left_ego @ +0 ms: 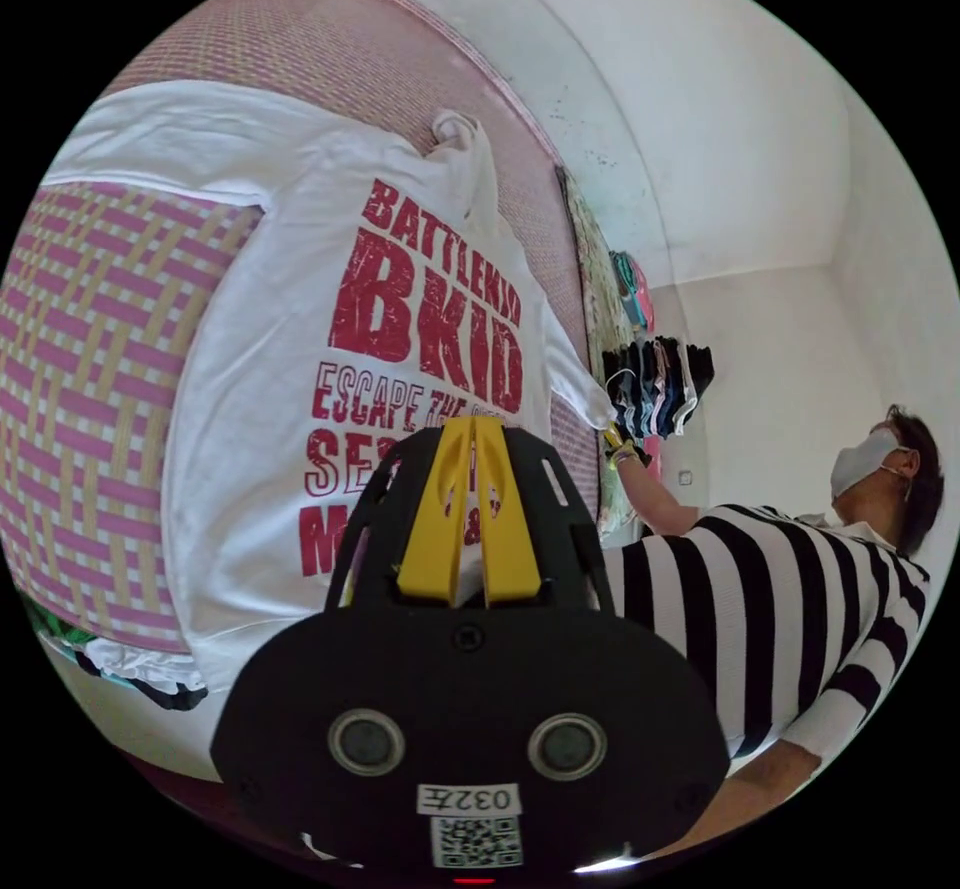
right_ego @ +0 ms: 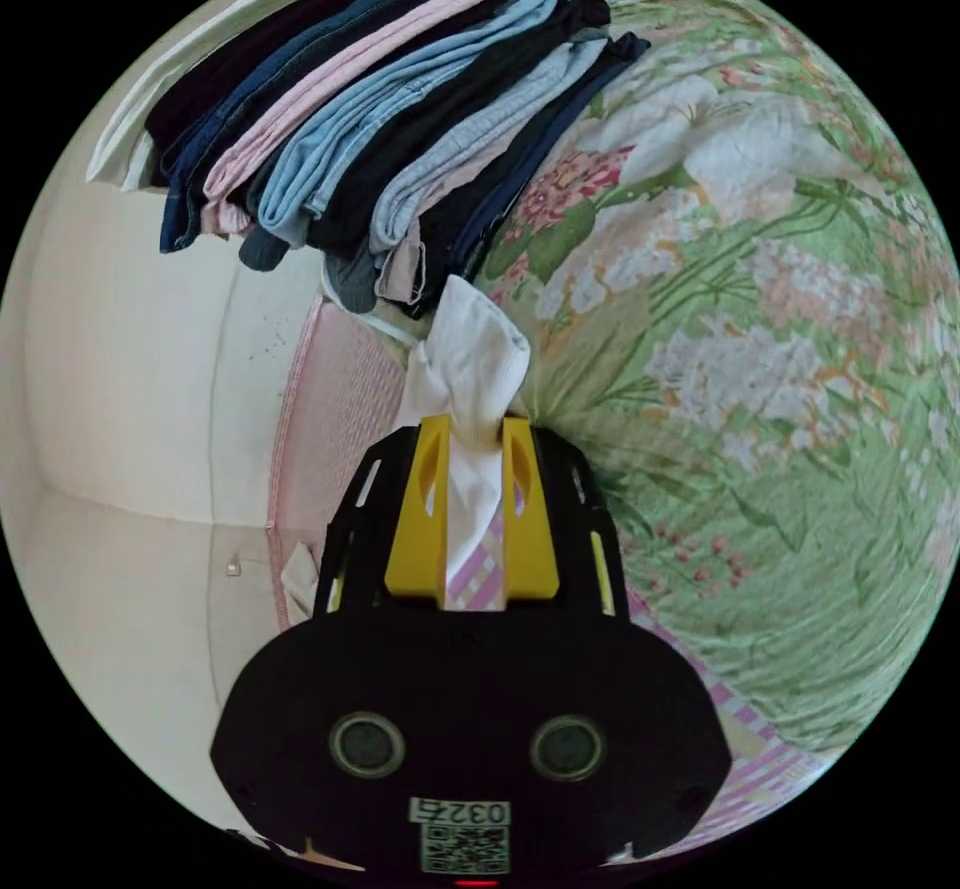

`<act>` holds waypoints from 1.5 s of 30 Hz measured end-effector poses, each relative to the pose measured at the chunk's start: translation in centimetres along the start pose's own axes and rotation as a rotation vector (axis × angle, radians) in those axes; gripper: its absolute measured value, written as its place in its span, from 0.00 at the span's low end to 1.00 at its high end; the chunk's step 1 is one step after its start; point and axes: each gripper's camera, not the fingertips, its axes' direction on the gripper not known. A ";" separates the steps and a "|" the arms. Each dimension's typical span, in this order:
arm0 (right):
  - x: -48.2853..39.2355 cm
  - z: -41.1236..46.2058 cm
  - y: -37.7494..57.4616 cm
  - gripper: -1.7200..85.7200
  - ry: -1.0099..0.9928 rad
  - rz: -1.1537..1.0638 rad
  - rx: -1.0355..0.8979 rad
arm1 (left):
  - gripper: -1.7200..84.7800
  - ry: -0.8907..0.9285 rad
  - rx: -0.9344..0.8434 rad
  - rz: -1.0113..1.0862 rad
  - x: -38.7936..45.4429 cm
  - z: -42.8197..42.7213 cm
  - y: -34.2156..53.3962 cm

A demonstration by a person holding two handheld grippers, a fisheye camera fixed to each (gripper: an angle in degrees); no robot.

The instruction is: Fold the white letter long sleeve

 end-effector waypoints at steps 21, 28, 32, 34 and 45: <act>-28.9 0.0 33.9 0.06 -0.479 -1.174 -0.435 | 0.12 0.403 0.004 0.269 5.3 5.0 -7.2; -25.3 8.6 49.9 0.06 -0.300 -1.176 -0.845 | 0.16 0.512 -0.045 -0.058 -3.5 7.3 -6.9; -23.8 8.7 53.3 0.06 -0.200 -1.273 -0.871 | 0.16 0.519 -0.053 -0.134 -5.7 7.0 -7.0; -23.9 7.8 54.2 0.06 -0.178 -1.329 -0.832 | 0.17 0.522 -0.044 -0.157 -6.0 6.4 -7.3; -23.0 5.0 59.8 0.06 0.002 -1.685 -0.702 | 0.13 0.467 -0.114 -0.314 -6.6 7.0 -10.2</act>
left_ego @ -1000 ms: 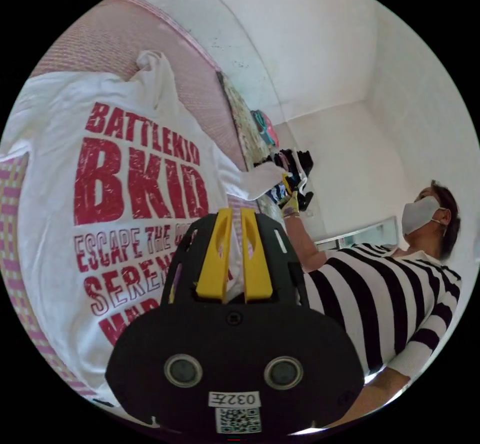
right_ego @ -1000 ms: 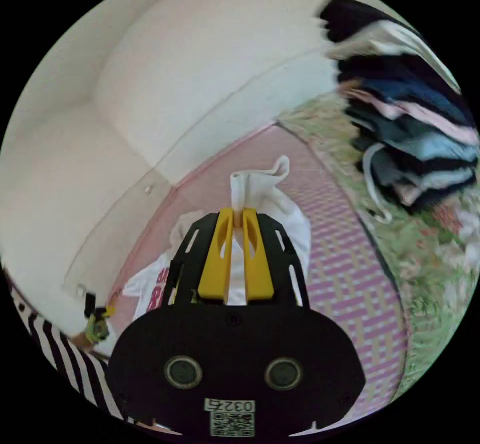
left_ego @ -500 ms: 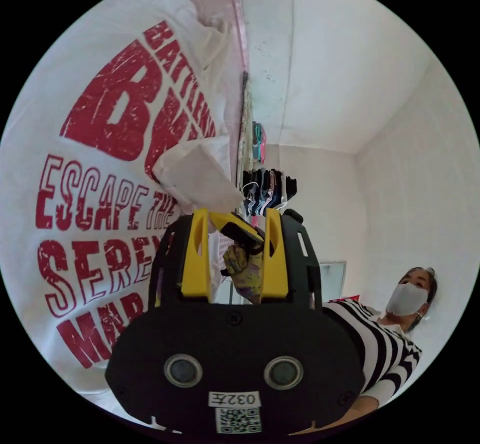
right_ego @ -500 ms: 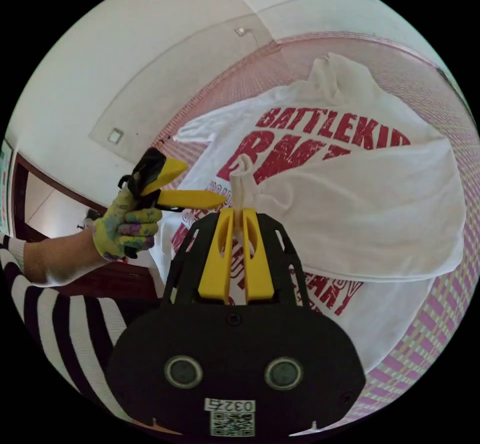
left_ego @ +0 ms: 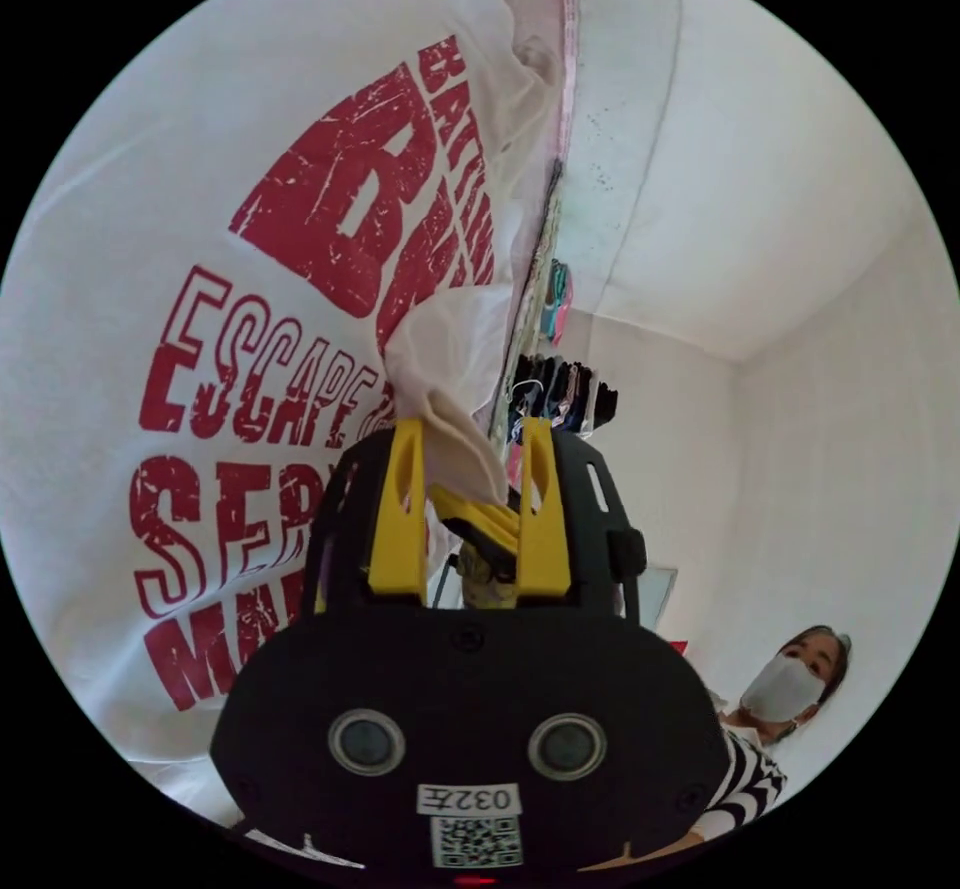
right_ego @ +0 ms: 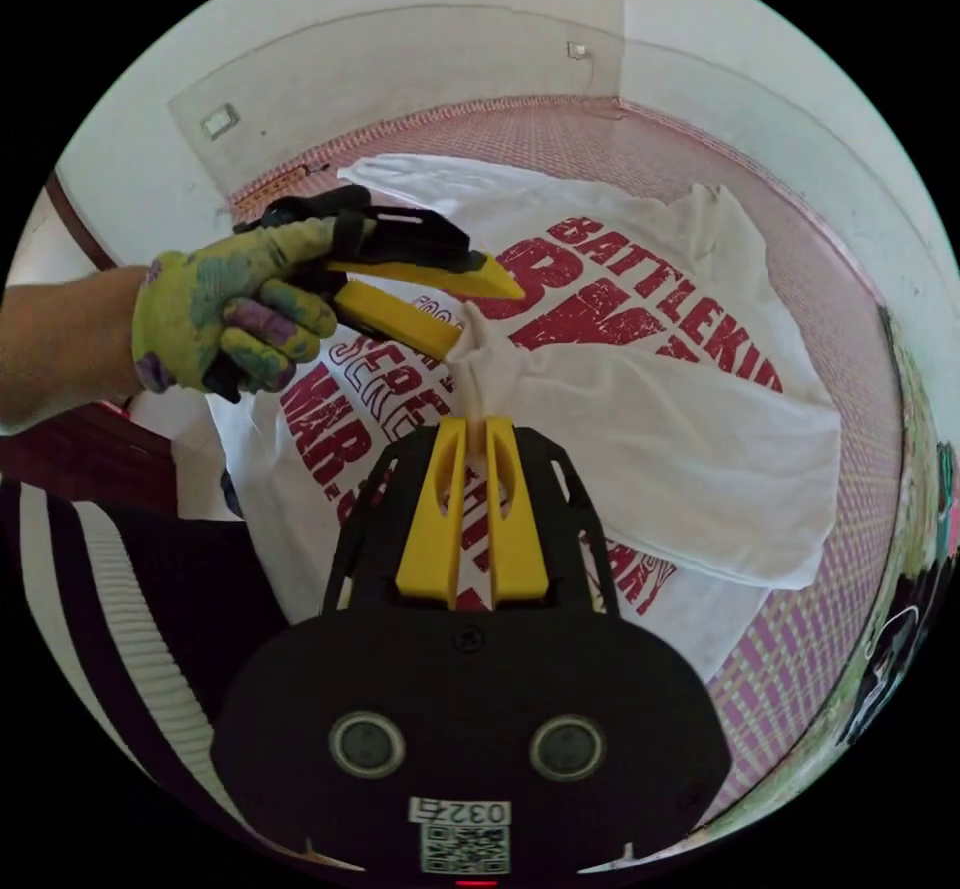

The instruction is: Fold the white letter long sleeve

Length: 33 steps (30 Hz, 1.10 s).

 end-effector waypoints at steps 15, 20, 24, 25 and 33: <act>8.7 -10.6 25.9 0.01 -0.210 0.712 0.129 | 0.01 0.109 0.108 0.203 7.2 -1.5 2.1; 9.0 -10.6 32.4 0.06 -0.288 0.861 0.166 | 0.01 0.245 0.071 0.306 11.7 2.1 1.8; 9.0 -9.3 34.4 0.09 -0.409 0.872 0.204 | 0.01 0.320 0.050 0.351 15.0 5.7 1.5; 9.0 -9.2 34.5 0.09 -0.419 0.866 0.207 | 0.01 0.326 0.043 0.364 15.6 6.2 1.3; 8.3 -7.2 33.2 0.09 -0.462 0.809 0.145 | 0.02 0.574 0.001 0.392 22.7 12.8 -1.8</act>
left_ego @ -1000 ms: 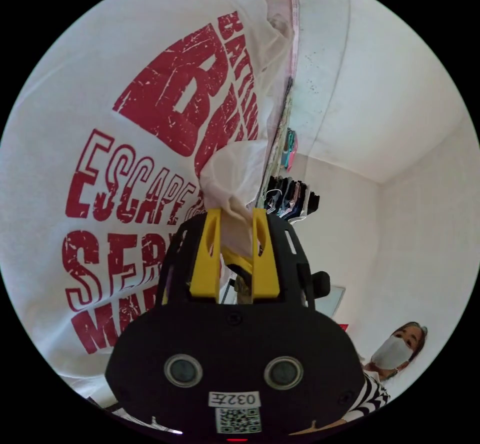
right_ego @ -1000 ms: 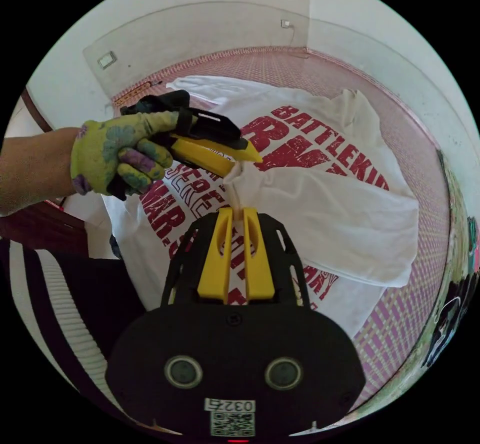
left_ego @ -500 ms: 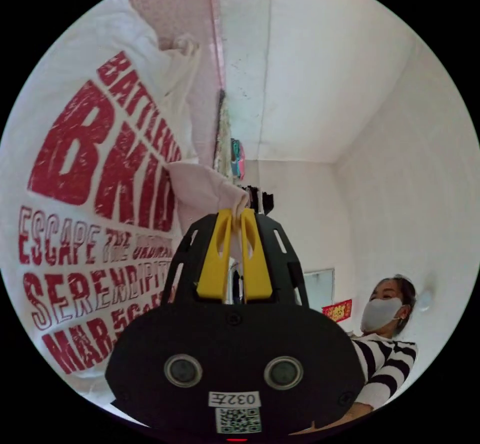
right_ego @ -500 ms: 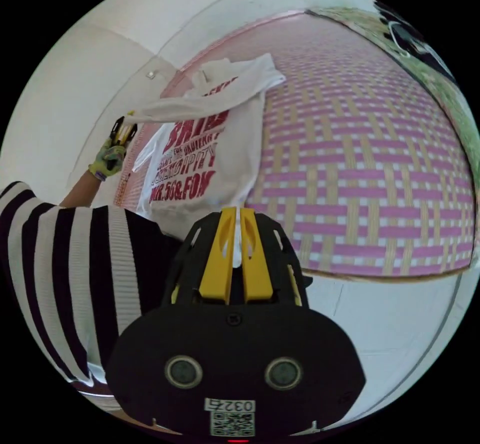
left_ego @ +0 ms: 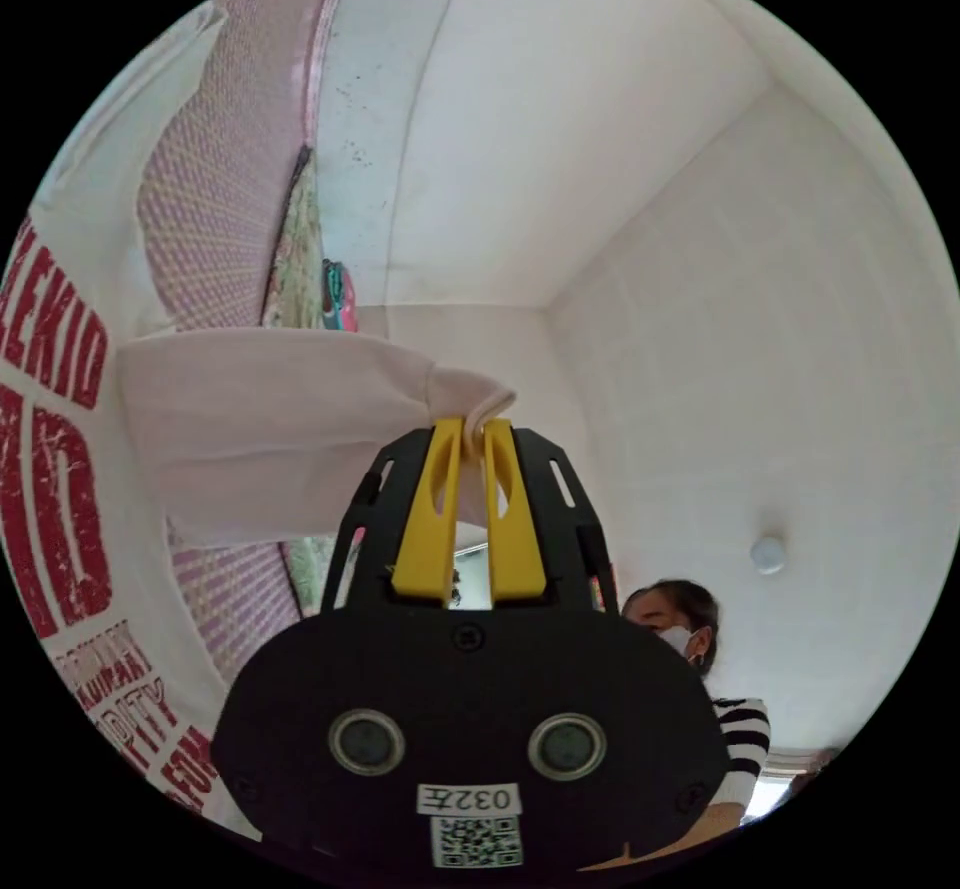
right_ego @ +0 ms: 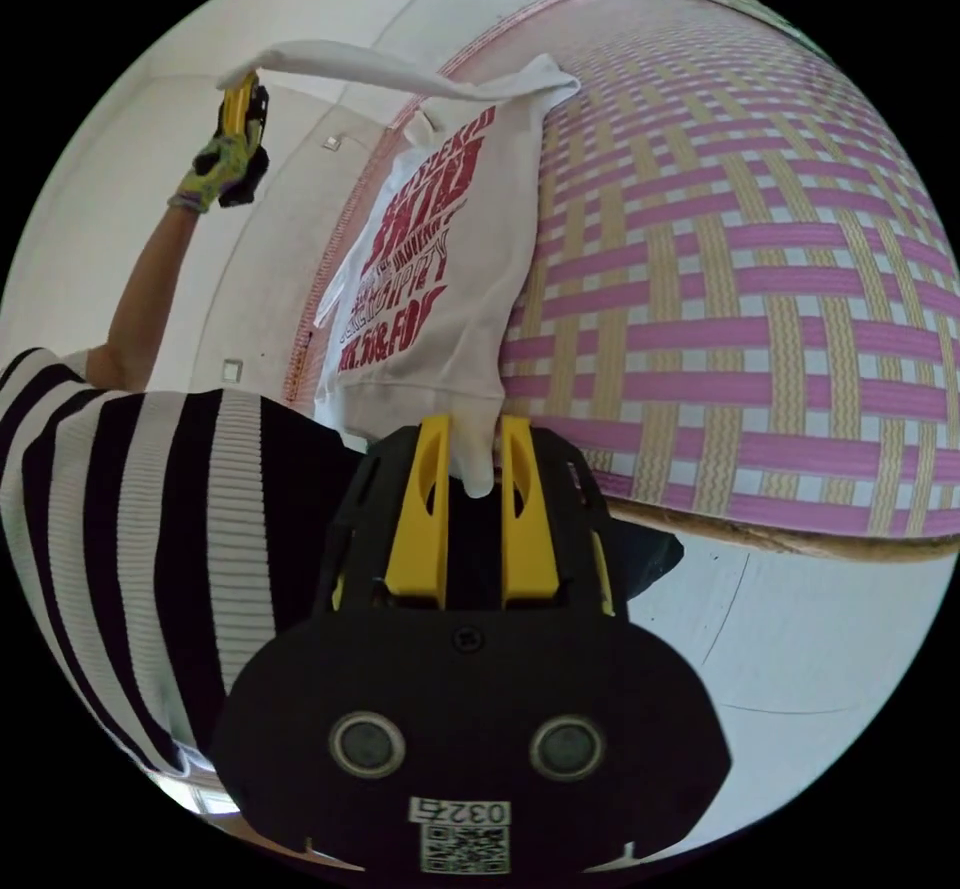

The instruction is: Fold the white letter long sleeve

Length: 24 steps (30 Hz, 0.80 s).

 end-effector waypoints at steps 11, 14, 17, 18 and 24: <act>-6.6 1.0 1.2 0.06 0.302 0.034 0.068 | 0.02 -0.082 0.005 -0.004 3.4 6.3 -7.3; -11.0 1.5 0.9 0.06 0.450 -0.007 0.087 | 0.02 -0.056 -0.009 0.023 6.1 5.4 -8.7; -16.5 2.2 0.5 0.06 0.575 -0.114 0.109 | 0.02 -0.008 -0.035 0.063 9.6 2.3 -9.8; -18.8 2.8 0.3 0.06 0.627 -0.169 0.108 | 0.02 -0.009 -0.052 0.086 11.0 0.4 -10.2; -25.0 8.8 -0.7 0.06 0.732 -0.345 0.005 | 0.02 -0.245 0.016 0.168 14.3 -14.6 -11.0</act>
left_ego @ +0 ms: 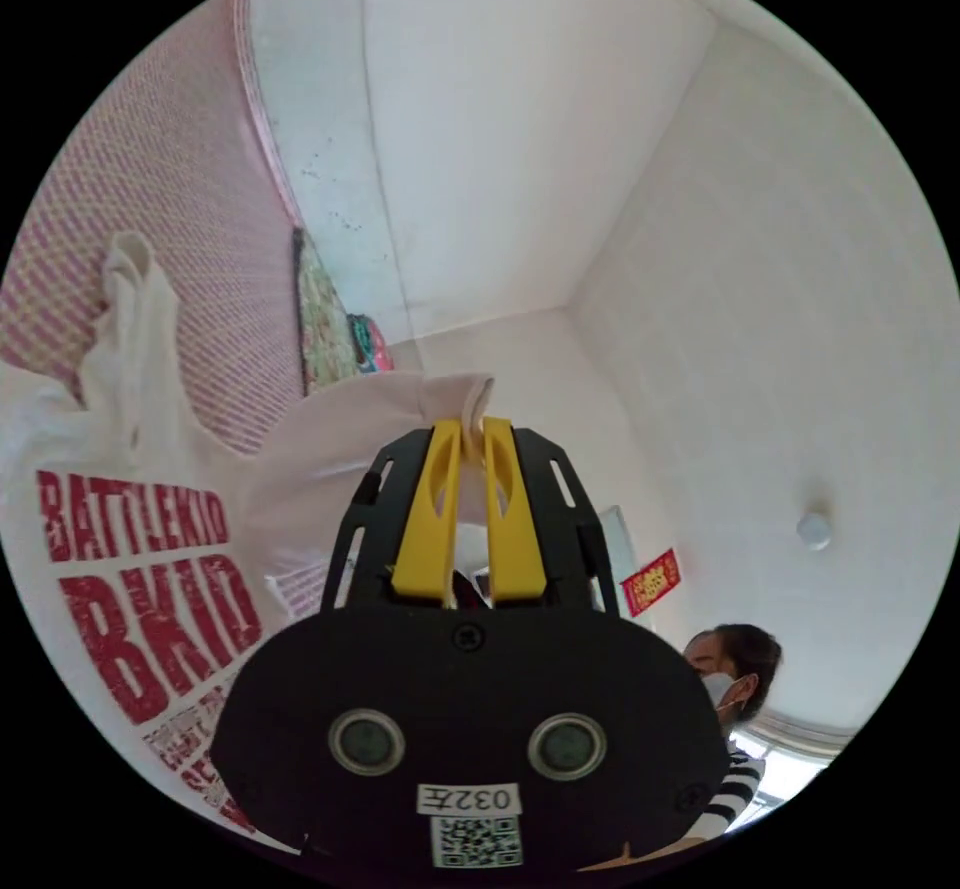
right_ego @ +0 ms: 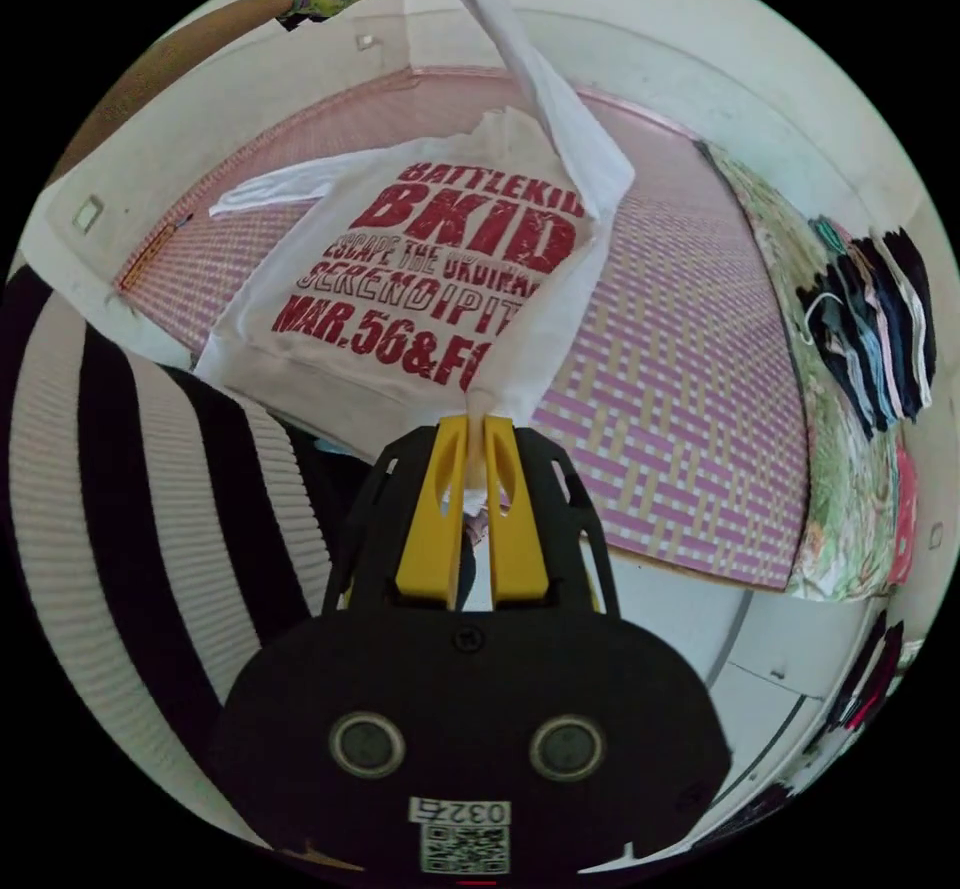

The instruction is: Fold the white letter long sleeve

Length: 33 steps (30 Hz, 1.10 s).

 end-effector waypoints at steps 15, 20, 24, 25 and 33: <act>-1.8 4.9 -2.2 0.06 -0.138 0.026 -0.129 | 0.02 -0.050 0.030 -0.104 -7.4 -10.7 2.6; 0.8 1.5 -1.9 0.06 -0.250 0.092 -0.021 | 0.02 -0.052 0.052 -0.056 -5.9 -11.5 1.3; 2.3 2.9 -1.2 0.06 -0.286 0.073 -0.042 | 0.01 -0.088 0.054 -0.102 -7.8 -12.2 1.2; 2.4 3.5 -1.1 0.06 -0.291 0.064 -0.057 | 0.01 -0.097 0.055 -0.113 -8.3 -12.2 1.3; 4.2 7.0 -1.4 0.08 -0.424 0.060 -0.165 | 0.02 -0.040 0.148 -0.121 -10.6 -13.0 3.0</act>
